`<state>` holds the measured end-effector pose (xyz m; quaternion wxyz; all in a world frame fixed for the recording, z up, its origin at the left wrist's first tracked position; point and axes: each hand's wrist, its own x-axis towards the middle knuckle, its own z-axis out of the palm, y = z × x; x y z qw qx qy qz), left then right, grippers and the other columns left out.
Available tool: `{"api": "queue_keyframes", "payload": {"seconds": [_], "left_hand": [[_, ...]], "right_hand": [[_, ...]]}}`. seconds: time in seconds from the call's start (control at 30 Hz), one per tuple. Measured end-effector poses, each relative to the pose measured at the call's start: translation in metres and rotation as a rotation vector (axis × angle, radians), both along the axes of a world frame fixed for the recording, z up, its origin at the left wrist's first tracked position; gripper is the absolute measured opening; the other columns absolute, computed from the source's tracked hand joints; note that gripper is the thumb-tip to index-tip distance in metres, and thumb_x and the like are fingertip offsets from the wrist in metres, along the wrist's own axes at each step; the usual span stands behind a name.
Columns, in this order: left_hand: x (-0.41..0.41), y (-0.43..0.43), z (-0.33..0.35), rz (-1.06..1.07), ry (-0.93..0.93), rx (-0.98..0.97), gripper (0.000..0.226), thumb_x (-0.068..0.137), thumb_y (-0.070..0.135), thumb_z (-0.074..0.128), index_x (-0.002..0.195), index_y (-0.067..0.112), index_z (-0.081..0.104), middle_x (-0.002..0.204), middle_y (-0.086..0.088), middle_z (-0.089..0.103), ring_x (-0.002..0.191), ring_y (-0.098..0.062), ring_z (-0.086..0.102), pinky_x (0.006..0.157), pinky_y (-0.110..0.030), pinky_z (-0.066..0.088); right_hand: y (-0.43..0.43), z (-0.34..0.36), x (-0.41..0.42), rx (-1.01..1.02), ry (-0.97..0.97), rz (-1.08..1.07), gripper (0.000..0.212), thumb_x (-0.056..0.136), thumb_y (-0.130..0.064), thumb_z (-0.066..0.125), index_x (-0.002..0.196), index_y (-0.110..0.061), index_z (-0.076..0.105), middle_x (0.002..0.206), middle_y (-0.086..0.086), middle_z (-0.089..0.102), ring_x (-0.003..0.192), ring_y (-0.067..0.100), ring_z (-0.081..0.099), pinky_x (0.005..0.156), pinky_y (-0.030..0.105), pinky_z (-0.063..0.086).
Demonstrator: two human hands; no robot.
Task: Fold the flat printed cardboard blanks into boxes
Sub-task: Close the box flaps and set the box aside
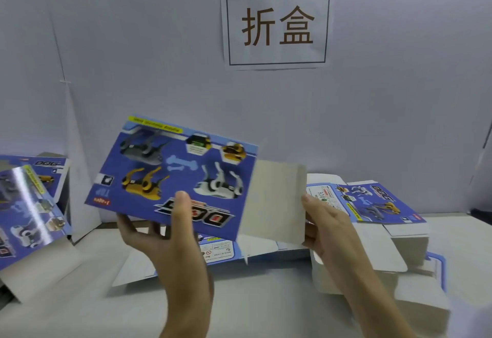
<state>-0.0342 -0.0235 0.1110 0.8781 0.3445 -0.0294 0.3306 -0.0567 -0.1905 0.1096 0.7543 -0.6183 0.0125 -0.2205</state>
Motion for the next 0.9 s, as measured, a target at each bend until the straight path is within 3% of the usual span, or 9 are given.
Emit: {"api": "queue_keyframes", "payload": {"seconds": [0.1,0.2,0.37,0.47,0.6,0.7,0.77,0.83,0.9], "left_hand": [[0.012,0.006,-0.005,-0.131,0.053,-0.084,0.065,0.088,0.028,0.066,0.140,0.035,0.028,0.098,0.016,0.072,0.080,-0.005,0.071,0.055,-0.021,0.055],[0.017,0.005,-0.010,-0.184,0.073,-0.065,0.066,0.088,0.030,0.065,0.141,0.037,0.027,0.102,0.017,0.070,0.078,-0.003,0.070,0.057,-0.020,0.054],[0.020,0.010,-0.010,-0.216,0.059,0.013,0.079,0.073,0.045,0.072,0.139,0.041,0.029,0.112,0.012,0.068,0.096,-0.008,0.069,0.073,-0.031,0.054],[0.017,0.010,-0.009,-0.387,0.004,0.073,0.088,0.065,0.043,0.082,0.140,0.036,0.036,0.110,0.003,0.071,0.089,-0.013,0.071,0.061,-0.028,0.058],[0.010,-0.001,-0.014,-0.647,-0.052,0.211,0.089,0.060,0.036,0.075,0.140,0.038,0.037,0.111,-0.002,0.070,0.096,-0.016,0.070,0.065,-0.036,0.058],[0.008,-0.001,-0.015,-0.738,-0.038,0.314,0.095,0.057,0.032,0.078,0.136,0.057,0.032,0.116,-0.004,0.067,0.107,-0.025,0.067,0.076,-0.049,0.058],[0.009,0.007,-0.012,-0.756,0.018,0.381,0.094,0.052,0.029,0.082,0.121,0.070,0.033,0.110,-0.005,0.069,0.101,-0.026,0.068,0.075,-0.048,0.058],[0.011,0.021,-0.010,-0.695,0.078,0.460,0.090,0.055,0.026,0.081,0.121,0.066,0.033,0.103,-0.005,0.072,0.092,-0.023,0.071,0.070,-0.042,0.059],[0.013,0.037,-0.010,-0.660,0.135,0.489,0.091,0.060,0.024,0.076,0.132,0.056,0.032,0.098,-0.005,0.073,0.090,-0.022,0.072,0.069,-0.040,0.059]], "right_hand": [[0.003,0.001,-0.003,0.332,-0.072,0.355,0.024,0.081,-0.034,0.060,0.089,-0.024,0.080,0.096,0.005,0.076,0.084,0.018,0.073,0.069,0.036,0.060],[0.008,-0.002,-0.001,0.447,-0.127,0.521,0.025,0.087,-0.033,0.059,0.097,-0.021,0.078,0.109,0.006,0.073,0.102,0.023,0.070,0.079,0.040,0.057],[0.014,-0.003,0.003,0.408,-0.013,0.335,0.018,0.066,-0.026,0.071,0.080,-0.020,0.080,0.090,0.008,0.076,0.074,0.019,0.073,0.057,0.029,0.058],[0.023,-0.007,0.007,0.494,-0.003,0.226,0.015,0.075,-0.019,0.066,0.069,-0.022,0.080,0.081,0.004,0.076,0.067,0.015,0.072,0.053,0.028,0.058],[0.033,-0.013,0.009,0.608,-0.023,0.153,0.016,0.086,-0.016,0.061,0.099,-0.012,0.071,0.086,0.006,0.076,0.069,0.015,0.073,0.052,0.028,0.058],[0.029,-0.014,0.011,0.621,-0.038,0.108,0.023,0.085,-0.019,0.061,0.107,-0.013,0.065,0.088,0.004,0.077,0.071,0.013,0.073,0.052,0.026,0.057],[0.023,-0.013,0.012,0.616,-0.020,0.127,0.022,0.088,-0.021,0.060,0.108,-0.013,0.063,0.088,0.003,0.077,0.072,0.013,0.074,0.052,0.027,0.058],[0.021,-0.013,0.012,0.580,0.026,0.170,0.017,0.091,-0.021,0.059,0.106,-0.013,0.062,0.090,0.003,0.077,0.073,0.015,0.074,0.052,0.030,0.059],[0.026,-0.017,0.013,0.481,0.047,0.228,0.018,0.089,-0.021,0.059,0.104,-0.013,0.065,0.097,0.004,0.076,0.076,0.017,0.074,0.055,0.032,0.060]]}}
